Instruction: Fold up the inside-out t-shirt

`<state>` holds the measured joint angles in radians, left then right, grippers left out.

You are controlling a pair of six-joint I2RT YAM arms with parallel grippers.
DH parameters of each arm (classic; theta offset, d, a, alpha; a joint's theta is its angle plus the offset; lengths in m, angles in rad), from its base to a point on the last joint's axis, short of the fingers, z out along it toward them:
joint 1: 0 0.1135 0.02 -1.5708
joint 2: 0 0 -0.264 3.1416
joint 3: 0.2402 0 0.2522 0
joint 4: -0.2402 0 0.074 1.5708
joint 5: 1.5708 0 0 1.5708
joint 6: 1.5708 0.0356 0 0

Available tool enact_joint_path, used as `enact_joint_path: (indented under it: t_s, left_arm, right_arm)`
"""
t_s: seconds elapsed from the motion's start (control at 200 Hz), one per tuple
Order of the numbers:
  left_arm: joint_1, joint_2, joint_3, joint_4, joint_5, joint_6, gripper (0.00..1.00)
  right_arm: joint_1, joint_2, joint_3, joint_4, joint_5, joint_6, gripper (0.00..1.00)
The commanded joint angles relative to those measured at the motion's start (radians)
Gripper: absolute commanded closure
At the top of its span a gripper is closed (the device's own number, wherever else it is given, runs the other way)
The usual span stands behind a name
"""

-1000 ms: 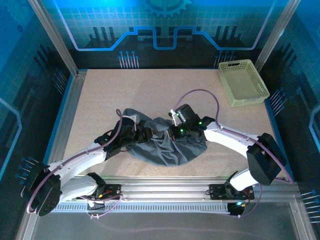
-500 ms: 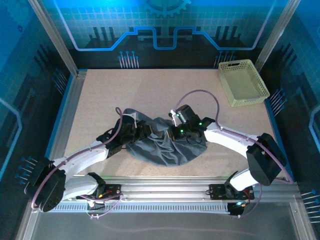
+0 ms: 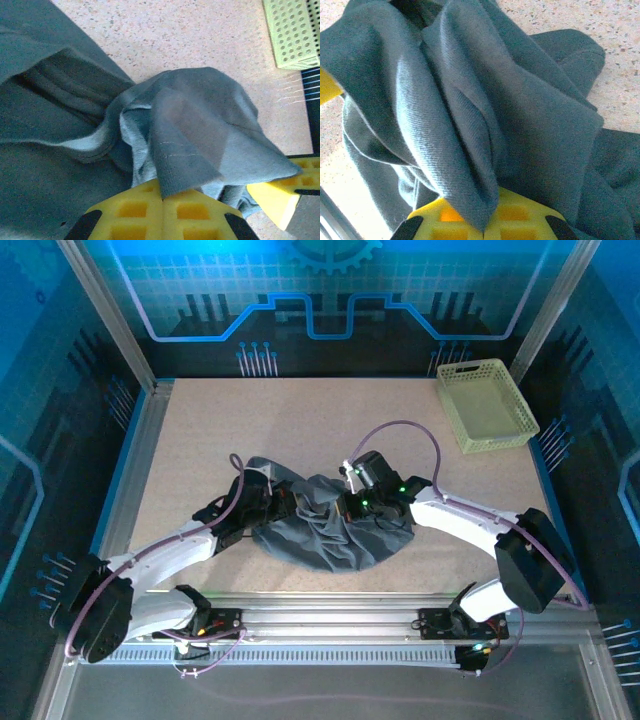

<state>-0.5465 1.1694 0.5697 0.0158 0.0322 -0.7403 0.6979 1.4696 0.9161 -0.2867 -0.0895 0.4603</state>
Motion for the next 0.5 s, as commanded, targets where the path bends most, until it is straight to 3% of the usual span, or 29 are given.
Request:
enact_joint_path:
  t_s: [0.0,0.205,0.395,0.495]
  left_arm:
    - [0.011,-0.062,0.065,-0.154,-0.071,0.072,1.0]
    - [0.029,-0.222,0.094,-0.306,-0.181,0.135,1.0]
    - [0.056,-0.167,0.109,-0.295,-0.098,0.139,1.0]
    - [0.056,-0.138,0.112,-0.268,-0.07,0.139,1.0]
  right_arm:
    - [-0.025,-0.02,0.02,-0.031,0.034,0.011,0.96]
    - [-0.077,0.028,0.038,-0.032,0.01,-0.018,0.91]
    - [-0.058,0.013,0.057,-0.063,0.077,-0.042,0.68]
    - [0.029,-0.066,0.089,-0.138,0.234,-0.093,0.57]
